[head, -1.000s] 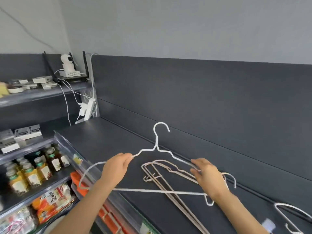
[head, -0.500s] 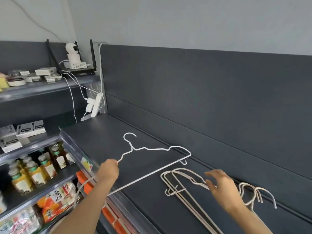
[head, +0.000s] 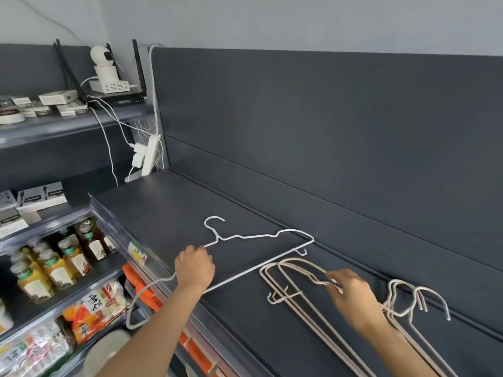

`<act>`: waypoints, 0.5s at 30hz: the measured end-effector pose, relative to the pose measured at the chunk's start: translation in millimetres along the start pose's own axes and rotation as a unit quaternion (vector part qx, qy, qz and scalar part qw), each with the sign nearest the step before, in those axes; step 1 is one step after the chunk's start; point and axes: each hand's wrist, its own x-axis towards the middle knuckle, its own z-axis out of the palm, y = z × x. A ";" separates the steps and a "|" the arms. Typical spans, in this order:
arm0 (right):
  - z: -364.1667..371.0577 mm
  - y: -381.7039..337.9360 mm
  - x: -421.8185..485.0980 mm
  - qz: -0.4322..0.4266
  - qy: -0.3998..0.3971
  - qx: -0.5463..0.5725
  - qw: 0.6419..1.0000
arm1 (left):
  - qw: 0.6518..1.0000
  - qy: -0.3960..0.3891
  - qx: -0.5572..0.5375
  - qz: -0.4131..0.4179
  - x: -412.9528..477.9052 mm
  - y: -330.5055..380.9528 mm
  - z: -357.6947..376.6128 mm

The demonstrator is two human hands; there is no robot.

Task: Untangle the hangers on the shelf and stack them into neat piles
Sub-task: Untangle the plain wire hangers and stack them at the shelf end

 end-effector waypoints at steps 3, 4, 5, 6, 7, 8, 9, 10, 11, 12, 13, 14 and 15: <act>-2.6 0.6 -3.2 0.004 0.000 0.000 1.000 | 0.996 0.026 -0.001 0.083 -5.7 21.9 -1.9; -4.0 1.4 -4.6 0.005 0.001 0.000 1.000 | 0.994 0.029 -0.010 0.109 -8.8 30.5 -2.0; -5.8 2.5 -6.2 0.006 0.001 0.000 1.000 | 0.991 0.029 -0.021 0.132 -12.2 39.1 -1.7; -7.9 4.1 -8.4 0.007 0.001 -0.004 1.000 | 0.987 0.027 -0.032 0.153 -16.2 47.6 -0.9; -10.1 6.5 -10.7 0.010 0.001 -0.009 1.000 | 0.983 0.023 -0.043 0.175 -20.4 56.1 0.7; -12.5 9.8 -13.7 0.014 0.004 -0.014 1.000 | 0.978 0.015 -0.054 0.201 -25.2 64.6 2.9; -15.1 13.8 -17.3 0.021 0.008 -0.017 1.000 | 0.971 0.003 -0.063 0.232 -30.3 73.2 6.0; -18.1 18.5 -21.7 0.029 0.014 -0.020 0.999 | 0.962 -0.011 -0.070 0.263 -35.5 81.6 9.8; -21.3 23.7 -26.5 0.037 0.020 -0.023 0.999 | 0.954 -0.028 -0.073 0.289 -40.5 89.6 13.8; -24.5 29.5 -31.9 0.048 0.026 -0.027 0.998 | 0.948 -0.046 -0.073 0.307 -45.1 96.8 17.3; -28.0 35.9 -38.0 0.065 0.032 -0.033 0.997 | 0.943 -0.064 -0.072 0.319 -48.9 103.6 20.5; -31.9 42.9 -44.5 0.088 0.040 -0.049 0.994 | 0.939 -0.078 -0.070 0.327 -51.9 110.3 23.3; -36.3 50.3 -51.1 0.117 0.046 -0.079 0.989 | 0.936 -0.088 -0.068 0.333 -54.0 116.7 25.8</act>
